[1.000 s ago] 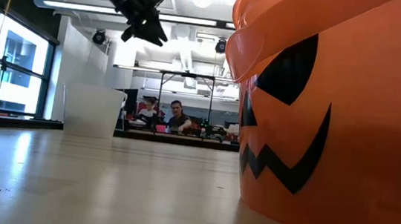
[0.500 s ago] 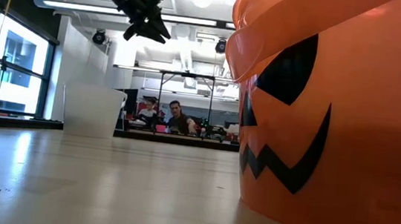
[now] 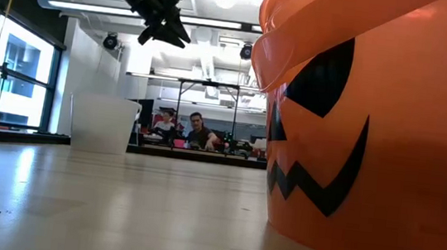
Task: Organize candy in baskets
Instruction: Put the brown chocolate into the orange bucket
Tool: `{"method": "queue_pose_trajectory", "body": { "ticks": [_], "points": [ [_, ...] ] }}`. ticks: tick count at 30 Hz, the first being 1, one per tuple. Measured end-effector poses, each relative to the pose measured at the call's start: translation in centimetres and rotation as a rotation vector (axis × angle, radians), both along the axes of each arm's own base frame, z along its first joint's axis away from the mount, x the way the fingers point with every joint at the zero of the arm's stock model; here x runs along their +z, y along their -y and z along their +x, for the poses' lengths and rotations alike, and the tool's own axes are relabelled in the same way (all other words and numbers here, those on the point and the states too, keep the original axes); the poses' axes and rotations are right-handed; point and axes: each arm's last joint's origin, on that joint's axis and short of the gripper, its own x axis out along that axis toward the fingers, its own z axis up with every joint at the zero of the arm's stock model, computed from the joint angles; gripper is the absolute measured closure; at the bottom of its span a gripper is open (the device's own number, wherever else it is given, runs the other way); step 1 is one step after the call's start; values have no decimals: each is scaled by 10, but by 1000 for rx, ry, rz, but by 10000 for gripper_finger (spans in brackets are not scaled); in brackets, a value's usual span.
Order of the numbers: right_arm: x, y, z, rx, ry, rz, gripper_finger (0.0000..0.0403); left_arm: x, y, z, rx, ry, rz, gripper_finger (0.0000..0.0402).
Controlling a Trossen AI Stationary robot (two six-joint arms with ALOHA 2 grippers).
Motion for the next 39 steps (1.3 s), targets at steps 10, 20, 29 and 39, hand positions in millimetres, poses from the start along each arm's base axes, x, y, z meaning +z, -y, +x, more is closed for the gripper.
{"method": "queue_pose_trajectory", "body": {
  "ticks": [10,20,29,39],
  "points": [
    [8,4,3,-71,2,42,386,0,0,0,0,1,2,302],
    [67,-8,26,6,31,153,397,-1,0,0,-2,-4,-4,302],
    [146,-80,77,4,212,129,397,-3,6,3,-40,-33,-18,302],
    [197,-218,125,14,546,97,398,-5,18,14,-94,-45,-34,302]
  ]
}}
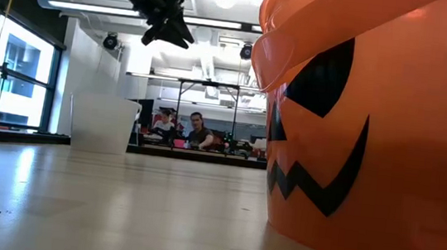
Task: Organize candy in baskets
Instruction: Put the brown chocolate into the orange bucket
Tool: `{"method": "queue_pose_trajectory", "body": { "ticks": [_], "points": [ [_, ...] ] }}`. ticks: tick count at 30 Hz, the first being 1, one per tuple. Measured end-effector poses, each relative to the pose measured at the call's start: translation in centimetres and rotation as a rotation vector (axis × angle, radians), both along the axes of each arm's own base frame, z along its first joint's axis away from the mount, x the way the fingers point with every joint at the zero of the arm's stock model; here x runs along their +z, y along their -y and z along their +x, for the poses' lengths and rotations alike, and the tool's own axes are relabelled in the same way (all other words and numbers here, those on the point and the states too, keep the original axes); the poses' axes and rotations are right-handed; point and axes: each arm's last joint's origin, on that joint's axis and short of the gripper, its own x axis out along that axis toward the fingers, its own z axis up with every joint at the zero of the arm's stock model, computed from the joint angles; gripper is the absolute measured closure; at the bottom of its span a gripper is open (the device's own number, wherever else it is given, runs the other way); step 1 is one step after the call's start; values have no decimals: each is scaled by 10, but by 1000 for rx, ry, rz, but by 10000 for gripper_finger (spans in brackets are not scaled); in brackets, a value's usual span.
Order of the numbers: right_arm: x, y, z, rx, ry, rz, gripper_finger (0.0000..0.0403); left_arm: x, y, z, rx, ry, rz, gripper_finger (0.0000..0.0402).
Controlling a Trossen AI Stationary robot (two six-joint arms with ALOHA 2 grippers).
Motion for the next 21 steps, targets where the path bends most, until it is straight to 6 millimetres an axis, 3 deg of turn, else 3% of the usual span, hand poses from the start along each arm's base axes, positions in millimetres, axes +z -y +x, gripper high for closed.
{"method": "queue_pose_trajectory", "body": {
  "ticks": [5,10,14,21],
  "points": [
    [-5,-68,12,-20,100,119,398,0,10,8,-18,13,-38,302],
    [-27,-125,30,34,20,194,398,0,19,16,-58,9,-41,302],
    [-34,-145,45,81,-25,171,398,-1,25,20,-86,8,-42,302],
    [-35,-156,66,183,-23,85,381,-1,34,27,-121,7,-42,302]
  ]
}}
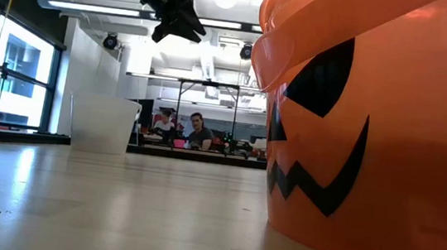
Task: Organize candy in baskets
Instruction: Put the brown chocolate into the orange bucket, then put the white chocolate into the purple bucket
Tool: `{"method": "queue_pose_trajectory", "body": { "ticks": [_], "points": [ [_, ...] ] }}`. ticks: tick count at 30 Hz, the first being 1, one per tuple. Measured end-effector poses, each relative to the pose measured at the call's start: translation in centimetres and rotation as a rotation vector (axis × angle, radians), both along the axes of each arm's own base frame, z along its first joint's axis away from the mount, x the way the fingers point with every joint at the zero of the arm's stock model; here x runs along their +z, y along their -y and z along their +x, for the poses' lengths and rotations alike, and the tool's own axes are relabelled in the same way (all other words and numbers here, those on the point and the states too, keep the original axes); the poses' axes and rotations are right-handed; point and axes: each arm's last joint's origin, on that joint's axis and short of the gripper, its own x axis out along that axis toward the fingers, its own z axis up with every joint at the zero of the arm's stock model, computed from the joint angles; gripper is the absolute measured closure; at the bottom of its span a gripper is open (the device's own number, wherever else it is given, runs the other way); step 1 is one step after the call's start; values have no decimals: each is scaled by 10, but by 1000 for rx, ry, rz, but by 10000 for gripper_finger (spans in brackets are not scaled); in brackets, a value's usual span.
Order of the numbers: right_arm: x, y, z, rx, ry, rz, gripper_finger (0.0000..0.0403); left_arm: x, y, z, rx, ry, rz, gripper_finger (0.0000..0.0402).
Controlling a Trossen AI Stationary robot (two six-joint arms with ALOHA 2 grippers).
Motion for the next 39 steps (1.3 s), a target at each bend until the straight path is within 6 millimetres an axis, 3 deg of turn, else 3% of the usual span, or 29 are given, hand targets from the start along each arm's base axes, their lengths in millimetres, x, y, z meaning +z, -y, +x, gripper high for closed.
{"method": "queue_pose_trajectory", "body": {
  "ticks": [11,22,30,39],
  "points": [
    [-2,15,0,100,-79,-75,247,-3,11,5,-47,-29,-7,302],
    [15,60,-2,136,-114,-137,231,-3,13,5,-67,-48,17,302],
    [27,116,-17,130,-241,-263,231,-3,8,3,-82,-63,77,302],
    [30,209,-36,58,-516,-416,231,2,-10,-6,-40,-28,162,302]
  ]
}}
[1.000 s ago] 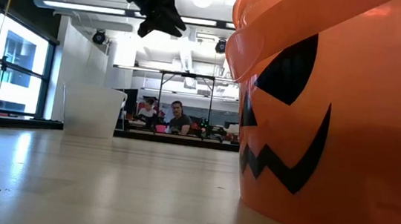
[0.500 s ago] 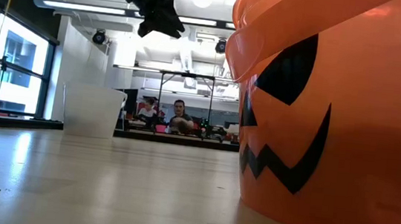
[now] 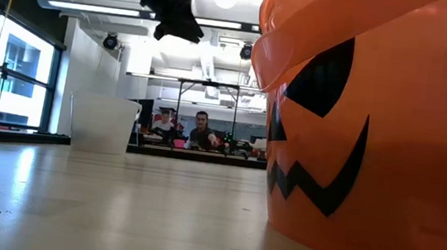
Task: Organize candy in baskets
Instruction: Put the white chocolate into the purple bucket
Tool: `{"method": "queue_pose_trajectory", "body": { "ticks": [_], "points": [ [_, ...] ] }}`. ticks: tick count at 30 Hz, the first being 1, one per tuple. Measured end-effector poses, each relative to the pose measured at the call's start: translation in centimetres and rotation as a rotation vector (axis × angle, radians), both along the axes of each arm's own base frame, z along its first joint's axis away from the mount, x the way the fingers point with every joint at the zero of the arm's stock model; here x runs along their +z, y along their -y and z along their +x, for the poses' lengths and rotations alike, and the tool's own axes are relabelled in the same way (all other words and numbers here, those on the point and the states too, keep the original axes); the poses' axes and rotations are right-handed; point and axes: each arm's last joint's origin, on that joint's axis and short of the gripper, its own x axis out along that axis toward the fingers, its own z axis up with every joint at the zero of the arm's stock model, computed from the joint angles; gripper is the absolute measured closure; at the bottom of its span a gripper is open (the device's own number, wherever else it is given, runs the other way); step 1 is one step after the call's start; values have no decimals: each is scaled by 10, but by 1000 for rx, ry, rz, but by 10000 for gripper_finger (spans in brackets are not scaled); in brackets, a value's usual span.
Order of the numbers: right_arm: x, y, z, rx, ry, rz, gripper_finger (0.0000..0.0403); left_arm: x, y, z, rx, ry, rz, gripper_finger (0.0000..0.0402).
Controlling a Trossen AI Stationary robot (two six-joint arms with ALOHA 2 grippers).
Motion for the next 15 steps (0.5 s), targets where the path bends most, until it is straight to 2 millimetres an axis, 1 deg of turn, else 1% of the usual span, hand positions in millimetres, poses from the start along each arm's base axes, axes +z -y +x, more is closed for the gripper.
{"method": "queue_pose_trajectory", "body": {
  "ticks": [4,8,12,15],
  "points": [
    [-8,41,0,-83,5,-54,231,3,-11,-6,10,16,76,302],
    [-20,75,-7,-138,-31,-88,231,6,-22,-13,50,38,106,302],
    [-43,96,-20,-166,-94,-35,231,8,-32,-22,95,48,118,302],
    [-63,107,-24,-171,-73,7,231,8,-38,-27,120,47,119,302]
  ]
}}
